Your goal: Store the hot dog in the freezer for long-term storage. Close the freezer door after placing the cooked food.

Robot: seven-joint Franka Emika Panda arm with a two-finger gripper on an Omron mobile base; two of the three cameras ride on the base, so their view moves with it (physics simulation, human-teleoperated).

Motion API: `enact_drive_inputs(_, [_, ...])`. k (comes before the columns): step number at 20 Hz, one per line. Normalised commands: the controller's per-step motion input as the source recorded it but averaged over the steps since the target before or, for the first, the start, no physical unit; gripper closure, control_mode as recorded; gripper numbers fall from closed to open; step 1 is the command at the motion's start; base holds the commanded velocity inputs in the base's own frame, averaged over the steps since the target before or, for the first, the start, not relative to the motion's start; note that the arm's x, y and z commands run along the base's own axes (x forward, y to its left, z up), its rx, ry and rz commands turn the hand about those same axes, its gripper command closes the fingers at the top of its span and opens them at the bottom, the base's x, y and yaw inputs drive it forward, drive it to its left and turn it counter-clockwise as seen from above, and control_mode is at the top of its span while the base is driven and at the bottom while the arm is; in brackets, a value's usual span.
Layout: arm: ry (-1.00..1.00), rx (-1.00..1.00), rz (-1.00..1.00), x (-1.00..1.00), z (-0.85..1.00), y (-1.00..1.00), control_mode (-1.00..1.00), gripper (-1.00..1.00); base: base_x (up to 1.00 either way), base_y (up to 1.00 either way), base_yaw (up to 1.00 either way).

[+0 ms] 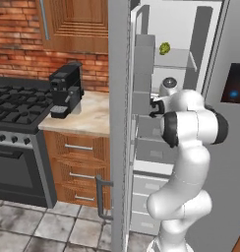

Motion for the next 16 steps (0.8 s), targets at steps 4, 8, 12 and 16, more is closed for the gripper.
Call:
enact_drive_inputs(4, [0.03,0.0,0.01,0.58,0.0,-0.17,-1.0,1.0,0.0,0.0,0.0])
enact_drive_inputs(8, [0.06,0.0,0.02,0.52,-0.01,-0.19,-1.0,1.0,0.0,0.0,0.0])
enact_drive_inputs(12, [0.09,0.0,0.0,0.57,-0.13,-0.17,-1.0,1.0,0.0,0.0,0.0])
enact_drive_inputs(16, [0.09,0.0,0.0,0.61,-0.19,-0.28,-1.0,1.0,0.0,0.0,0.0])
